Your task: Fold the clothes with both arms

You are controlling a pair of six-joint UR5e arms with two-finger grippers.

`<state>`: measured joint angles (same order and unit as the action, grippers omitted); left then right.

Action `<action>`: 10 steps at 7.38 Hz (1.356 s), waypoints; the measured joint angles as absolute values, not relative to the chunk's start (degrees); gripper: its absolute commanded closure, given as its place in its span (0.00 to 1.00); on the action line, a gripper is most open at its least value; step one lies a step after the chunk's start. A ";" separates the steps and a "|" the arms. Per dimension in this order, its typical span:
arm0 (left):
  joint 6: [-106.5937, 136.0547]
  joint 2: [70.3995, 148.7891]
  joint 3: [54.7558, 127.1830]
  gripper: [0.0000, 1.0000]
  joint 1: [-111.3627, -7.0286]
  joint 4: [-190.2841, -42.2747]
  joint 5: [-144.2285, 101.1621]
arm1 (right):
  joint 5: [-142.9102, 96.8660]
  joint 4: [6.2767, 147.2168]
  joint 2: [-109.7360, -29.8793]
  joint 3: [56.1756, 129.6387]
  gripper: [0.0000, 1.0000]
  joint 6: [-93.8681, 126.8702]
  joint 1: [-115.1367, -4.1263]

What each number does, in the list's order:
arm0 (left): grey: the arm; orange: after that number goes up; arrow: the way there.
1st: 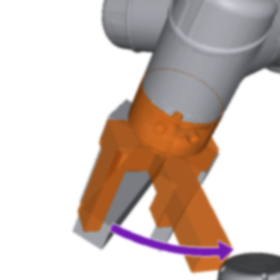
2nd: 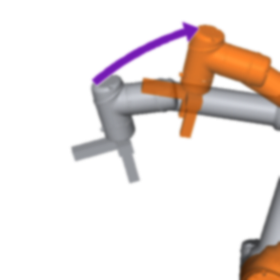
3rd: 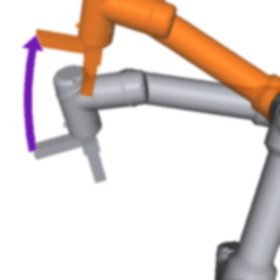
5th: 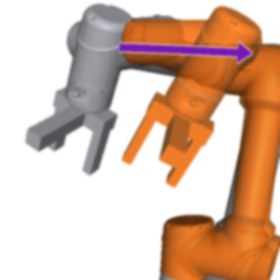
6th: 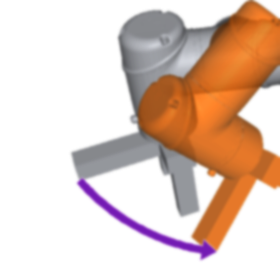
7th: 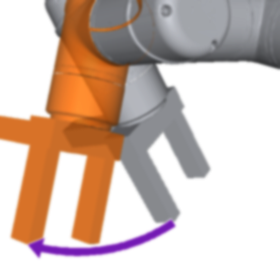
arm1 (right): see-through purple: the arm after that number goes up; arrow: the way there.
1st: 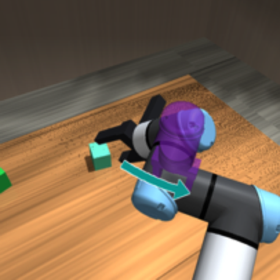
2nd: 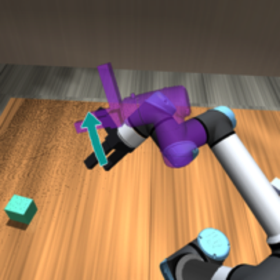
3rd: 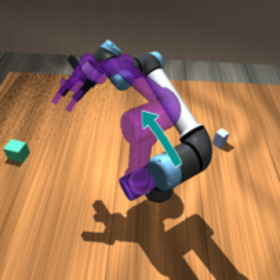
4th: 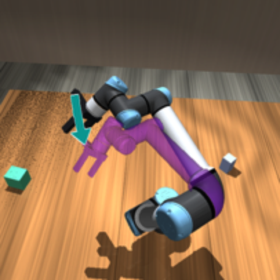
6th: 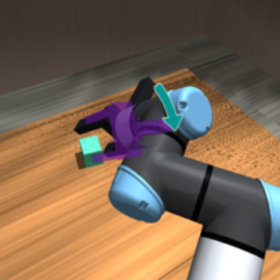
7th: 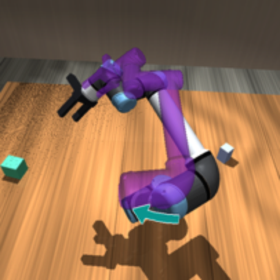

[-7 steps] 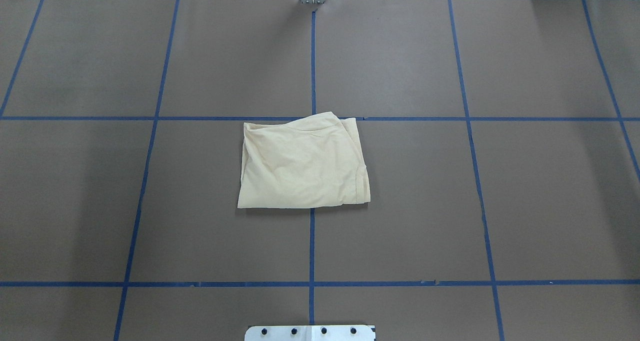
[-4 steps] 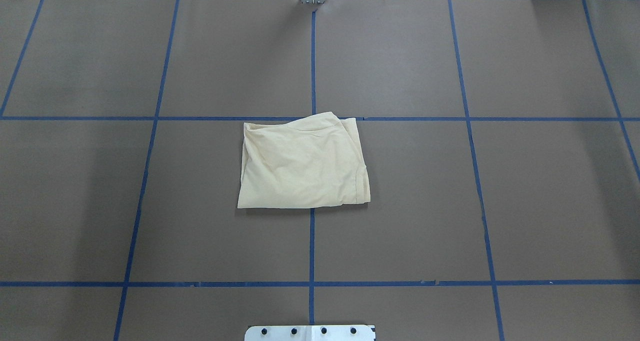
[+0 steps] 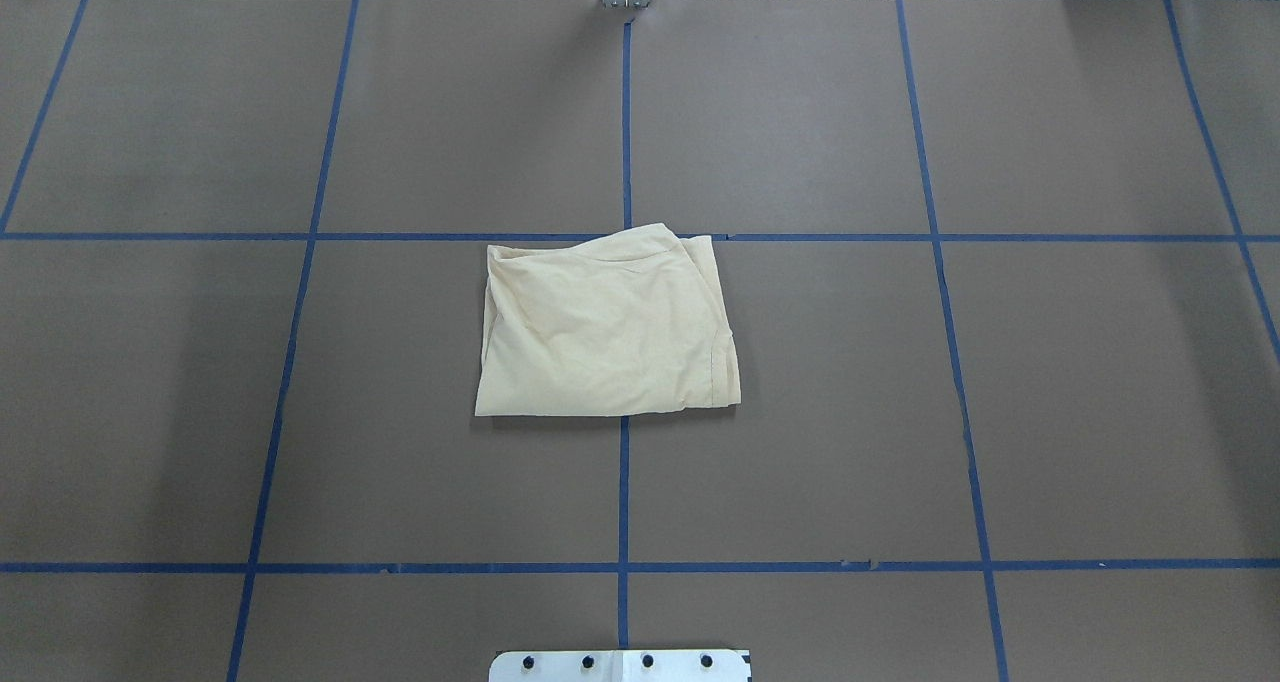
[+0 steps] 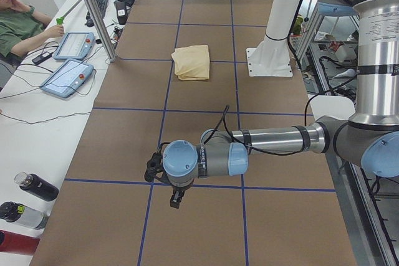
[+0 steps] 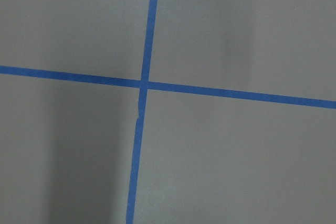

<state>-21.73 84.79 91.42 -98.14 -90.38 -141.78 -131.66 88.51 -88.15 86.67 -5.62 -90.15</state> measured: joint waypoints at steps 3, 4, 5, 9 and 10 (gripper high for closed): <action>-21.82 83.71 91.83 0.00 -98.71 -91.62 -141.94 | -131.66 88.47 -88.18 86.82 0.00 -5.63 -90.17; -21.82 83.63 91.83 0.00 -98.87 -92.36 -141.94 | -131.66 88.48 -88.21 86.94 0.00 -5.61 -90.17; -21.81 83.58 91.85 0.00 -98.92 -92.70 -141.93 | -131.66 88.50 -88.23 87.03 0.00 -5.57 -90.18; -21.72 83.50 91.85 0.00 -98.97 -92.90 -141.01 | -131.61 88.51 -88.57 88.03 0.00 -4.41 -90.18; -21.71 83.50 91.84 0.00 -98.96 -92.90 -140.41 | -131.64 88.51 -88.69 88.27 0.00 -3.68 -90.17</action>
<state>-21.71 83.50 91.84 -98.96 -92.90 -140.41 -131.64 88.51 -88.69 88.27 -3.68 -90.17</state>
